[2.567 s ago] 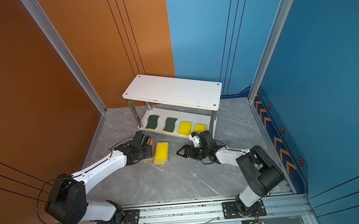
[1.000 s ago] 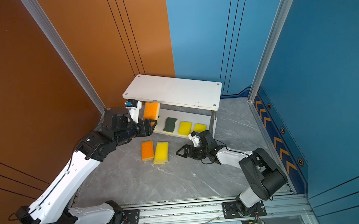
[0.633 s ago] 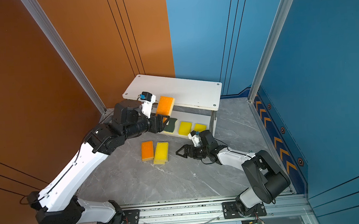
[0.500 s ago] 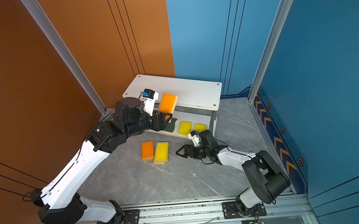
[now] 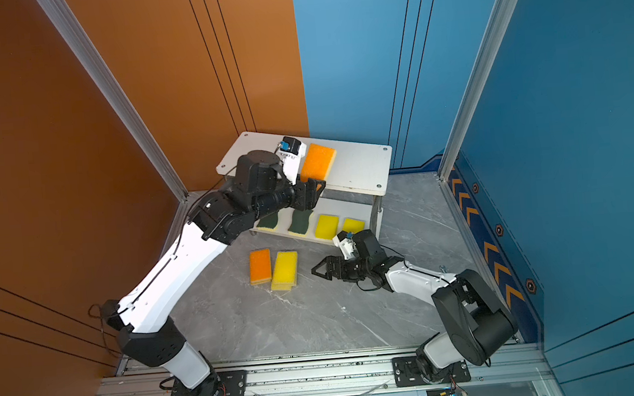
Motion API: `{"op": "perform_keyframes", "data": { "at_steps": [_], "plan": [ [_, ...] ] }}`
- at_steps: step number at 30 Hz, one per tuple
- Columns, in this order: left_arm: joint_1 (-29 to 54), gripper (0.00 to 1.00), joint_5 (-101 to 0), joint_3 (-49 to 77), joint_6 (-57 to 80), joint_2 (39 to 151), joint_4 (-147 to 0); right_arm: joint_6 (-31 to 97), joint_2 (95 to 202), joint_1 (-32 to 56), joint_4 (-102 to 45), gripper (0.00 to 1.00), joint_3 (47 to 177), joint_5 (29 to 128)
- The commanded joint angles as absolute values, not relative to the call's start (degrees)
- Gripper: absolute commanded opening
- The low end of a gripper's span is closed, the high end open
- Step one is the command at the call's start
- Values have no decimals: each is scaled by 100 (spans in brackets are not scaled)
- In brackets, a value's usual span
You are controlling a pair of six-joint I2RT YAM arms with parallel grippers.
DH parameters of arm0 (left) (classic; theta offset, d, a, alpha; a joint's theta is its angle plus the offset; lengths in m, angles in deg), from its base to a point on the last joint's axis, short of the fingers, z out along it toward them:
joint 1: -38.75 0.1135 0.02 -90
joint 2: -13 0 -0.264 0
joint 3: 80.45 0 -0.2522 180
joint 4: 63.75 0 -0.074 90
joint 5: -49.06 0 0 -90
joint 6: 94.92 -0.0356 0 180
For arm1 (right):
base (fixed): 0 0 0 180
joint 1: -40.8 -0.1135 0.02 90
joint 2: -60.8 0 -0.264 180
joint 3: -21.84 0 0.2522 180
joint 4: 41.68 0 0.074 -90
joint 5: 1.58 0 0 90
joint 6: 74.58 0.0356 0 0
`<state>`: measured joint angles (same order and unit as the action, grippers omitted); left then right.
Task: Place and organize the cleaning sponges onto the shelf
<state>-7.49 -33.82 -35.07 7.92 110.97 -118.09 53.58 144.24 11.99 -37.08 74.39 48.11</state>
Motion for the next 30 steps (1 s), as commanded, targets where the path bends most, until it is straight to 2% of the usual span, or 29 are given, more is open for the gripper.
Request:
{"op": "perform_keyframes", "data": {
  "at_steps": [1, 12, 30],
  "plan": [
    [-869, 68, -3091, -3910, 619, 11337, -11847, 5195, 14191, 1248, -3444, 100, 7325, 4901],
    [-983, 68, -2991, -5061, 570, 12334, -11856, 5138, 13769, 1242, -3088, 100, 7145, 5053],
    [-1181, 67, -2192, -5970, 589, 13227, -11847, 5297, 13184, 1136, -2941, 100, 6704, 5338]
  ]
}}
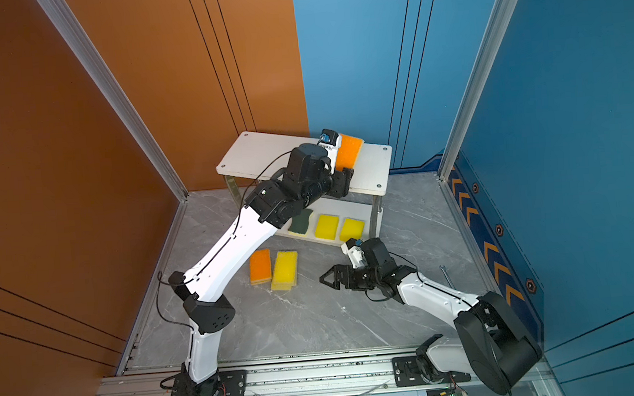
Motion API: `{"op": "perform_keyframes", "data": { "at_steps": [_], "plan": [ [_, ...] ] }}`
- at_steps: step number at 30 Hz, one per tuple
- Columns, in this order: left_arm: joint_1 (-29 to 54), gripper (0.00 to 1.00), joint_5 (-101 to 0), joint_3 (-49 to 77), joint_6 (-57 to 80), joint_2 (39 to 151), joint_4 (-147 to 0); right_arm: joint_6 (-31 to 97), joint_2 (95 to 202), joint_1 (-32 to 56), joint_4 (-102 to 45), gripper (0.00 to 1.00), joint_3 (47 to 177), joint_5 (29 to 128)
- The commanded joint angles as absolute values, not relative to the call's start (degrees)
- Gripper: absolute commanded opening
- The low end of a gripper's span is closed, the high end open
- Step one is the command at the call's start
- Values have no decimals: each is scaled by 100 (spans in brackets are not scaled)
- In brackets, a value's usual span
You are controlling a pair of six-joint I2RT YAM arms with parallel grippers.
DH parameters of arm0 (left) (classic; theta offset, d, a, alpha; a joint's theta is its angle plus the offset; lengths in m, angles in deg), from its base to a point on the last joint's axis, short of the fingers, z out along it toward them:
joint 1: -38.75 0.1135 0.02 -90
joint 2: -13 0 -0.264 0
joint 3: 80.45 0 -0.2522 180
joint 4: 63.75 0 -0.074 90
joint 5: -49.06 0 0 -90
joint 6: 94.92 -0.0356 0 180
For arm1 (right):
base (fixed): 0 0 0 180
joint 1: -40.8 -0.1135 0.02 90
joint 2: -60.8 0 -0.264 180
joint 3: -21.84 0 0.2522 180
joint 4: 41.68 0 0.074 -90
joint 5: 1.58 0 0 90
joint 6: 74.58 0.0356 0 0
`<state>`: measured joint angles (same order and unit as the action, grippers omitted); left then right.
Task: Place and organize the cleaning sponges onto the shelf
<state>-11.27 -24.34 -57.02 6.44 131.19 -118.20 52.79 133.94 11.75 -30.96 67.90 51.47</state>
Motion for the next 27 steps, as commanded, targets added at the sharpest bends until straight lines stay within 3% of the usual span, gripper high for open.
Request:
{"op": "perform_keyframes", "data": {
  "at_steps": [1, 27],
  "plan": [
    [-1186, 67, -2173, -6012, 597, 13264, -11853, 5284, 13133, 1136, -2896, 100, 6683, 5360],
    [-1361, 67, -2032, -6345, 657, 13745, -11628, 5059, 12830, 1283, -2712, 100, 6404, 5328]
  ]
}}
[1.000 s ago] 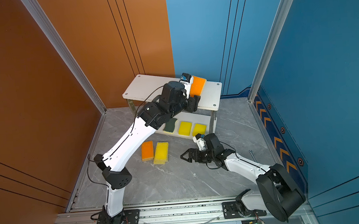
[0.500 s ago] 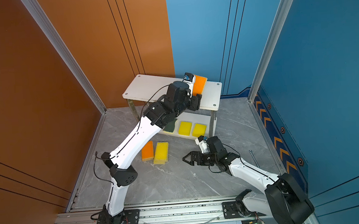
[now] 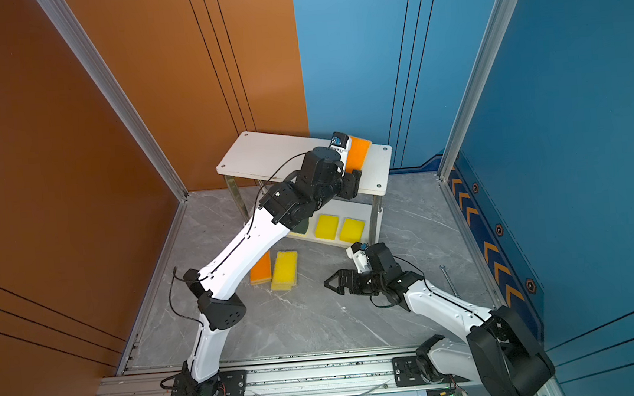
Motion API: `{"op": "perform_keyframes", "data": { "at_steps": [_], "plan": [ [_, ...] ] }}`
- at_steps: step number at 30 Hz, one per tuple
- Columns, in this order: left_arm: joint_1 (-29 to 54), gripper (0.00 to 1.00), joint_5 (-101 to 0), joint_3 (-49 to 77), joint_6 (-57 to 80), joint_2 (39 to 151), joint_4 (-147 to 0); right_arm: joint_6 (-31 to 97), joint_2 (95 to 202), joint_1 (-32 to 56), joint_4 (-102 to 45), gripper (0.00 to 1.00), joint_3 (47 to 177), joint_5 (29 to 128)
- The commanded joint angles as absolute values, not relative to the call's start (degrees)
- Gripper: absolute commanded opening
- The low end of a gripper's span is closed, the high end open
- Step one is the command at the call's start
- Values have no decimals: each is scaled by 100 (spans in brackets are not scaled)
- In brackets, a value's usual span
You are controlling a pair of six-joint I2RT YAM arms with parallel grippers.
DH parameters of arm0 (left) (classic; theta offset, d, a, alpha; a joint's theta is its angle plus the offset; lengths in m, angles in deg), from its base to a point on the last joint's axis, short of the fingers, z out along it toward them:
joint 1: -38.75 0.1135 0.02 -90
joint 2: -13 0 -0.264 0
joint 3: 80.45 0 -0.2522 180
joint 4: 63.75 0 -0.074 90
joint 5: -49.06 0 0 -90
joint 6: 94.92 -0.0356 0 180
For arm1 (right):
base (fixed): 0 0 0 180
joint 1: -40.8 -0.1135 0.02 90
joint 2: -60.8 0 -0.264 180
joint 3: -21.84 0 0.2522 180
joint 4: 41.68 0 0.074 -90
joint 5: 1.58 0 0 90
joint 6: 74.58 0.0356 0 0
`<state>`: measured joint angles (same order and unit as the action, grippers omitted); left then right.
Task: Place and organize the cleaning sponges onto the shelf
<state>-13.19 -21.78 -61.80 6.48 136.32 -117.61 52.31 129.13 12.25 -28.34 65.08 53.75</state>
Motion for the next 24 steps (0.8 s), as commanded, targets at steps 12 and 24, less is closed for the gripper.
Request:
{"op": "perform_keyframes", "data": {
  "at_steps": [12, 24],
  "plan": [
    [-1440, 67, -1611, -6350, 756, 13867, -11583, 5014, 12806, 1474, -2804, 100, 6270, 5136],
    [-1442, 70, -1567, -6354, 739, 13899, -11575, 5047, 12892, 1532, -2920, 100, 6257, 5083]
  ]
}}
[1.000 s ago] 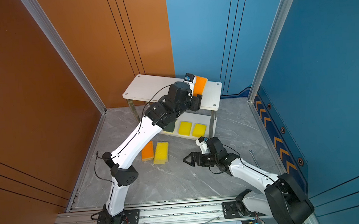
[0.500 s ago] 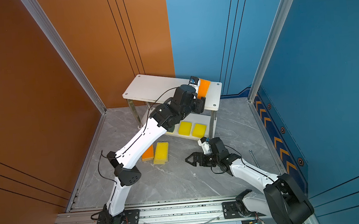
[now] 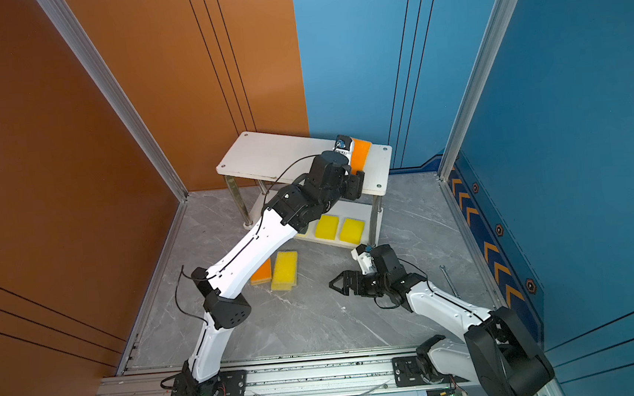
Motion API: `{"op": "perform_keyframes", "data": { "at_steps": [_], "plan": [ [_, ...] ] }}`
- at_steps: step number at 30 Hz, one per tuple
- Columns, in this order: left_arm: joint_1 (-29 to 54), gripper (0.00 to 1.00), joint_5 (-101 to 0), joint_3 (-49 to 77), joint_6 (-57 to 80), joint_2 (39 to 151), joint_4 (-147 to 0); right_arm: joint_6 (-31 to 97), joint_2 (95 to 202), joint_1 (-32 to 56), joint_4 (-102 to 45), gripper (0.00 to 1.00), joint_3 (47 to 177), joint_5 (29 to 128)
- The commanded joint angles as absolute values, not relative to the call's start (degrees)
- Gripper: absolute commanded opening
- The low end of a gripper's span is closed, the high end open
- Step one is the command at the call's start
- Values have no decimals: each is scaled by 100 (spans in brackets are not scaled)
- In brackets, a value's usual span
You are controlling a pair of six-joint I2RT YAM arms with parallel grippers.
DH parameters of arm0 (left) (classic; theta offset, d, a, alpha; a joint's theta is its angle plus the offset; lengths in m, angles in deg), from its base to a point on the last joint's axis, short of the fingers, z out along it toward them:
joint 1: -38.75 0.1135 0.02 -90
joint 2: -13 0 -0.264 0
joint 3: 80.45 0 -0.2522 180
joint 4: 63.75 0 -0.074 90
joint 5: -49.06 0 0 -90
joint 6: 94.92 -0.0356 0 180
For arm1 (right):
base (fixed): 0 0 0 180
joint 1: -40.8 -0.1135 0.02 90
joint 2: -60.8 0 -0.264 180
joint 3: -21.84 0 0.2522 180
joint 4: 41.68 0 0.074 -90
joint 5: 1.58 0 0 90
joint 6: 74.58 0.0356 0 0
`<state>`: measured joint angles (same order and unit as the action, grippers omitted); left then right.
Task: Place and organize the cleaning sponges onto the shelf
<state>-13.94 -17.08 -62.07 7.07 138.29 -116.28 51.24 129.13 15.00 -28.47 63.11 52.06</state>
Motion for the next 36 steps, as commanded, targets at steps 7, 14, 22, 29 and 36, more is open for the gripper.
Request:
{"op": "perform_keyframes", "data": {
  "at_steps": [7, 14, 22, 29, 36],
  "plan": [
    [-1441, 72, -1611, -6348, 791, 13938, -11566, 5066, 12979, 1532, -2985, 100, 6303, 5033],
    [-1435, 73, -1612, -6344, 809, 13951, -11535, 5084, 12999, 1532, -2998, 100, 6290, 5026],
    [-1437, 75, -1566, -6329, 852, 13991, -11504, 5084, 13004, 1532, -2994, 100, 6293, 5021],
    [-1440, 76, -1571, -6336, 863, 13995, -11496, 5076, 12997, 1532, -2976, 100, 6284, 5019],
    [-1436, 75, -1580, -6327, 886, 14008, -11469, 5076, 12997, 1532, -2985, 100, 6279, 5024]
  ]
}}
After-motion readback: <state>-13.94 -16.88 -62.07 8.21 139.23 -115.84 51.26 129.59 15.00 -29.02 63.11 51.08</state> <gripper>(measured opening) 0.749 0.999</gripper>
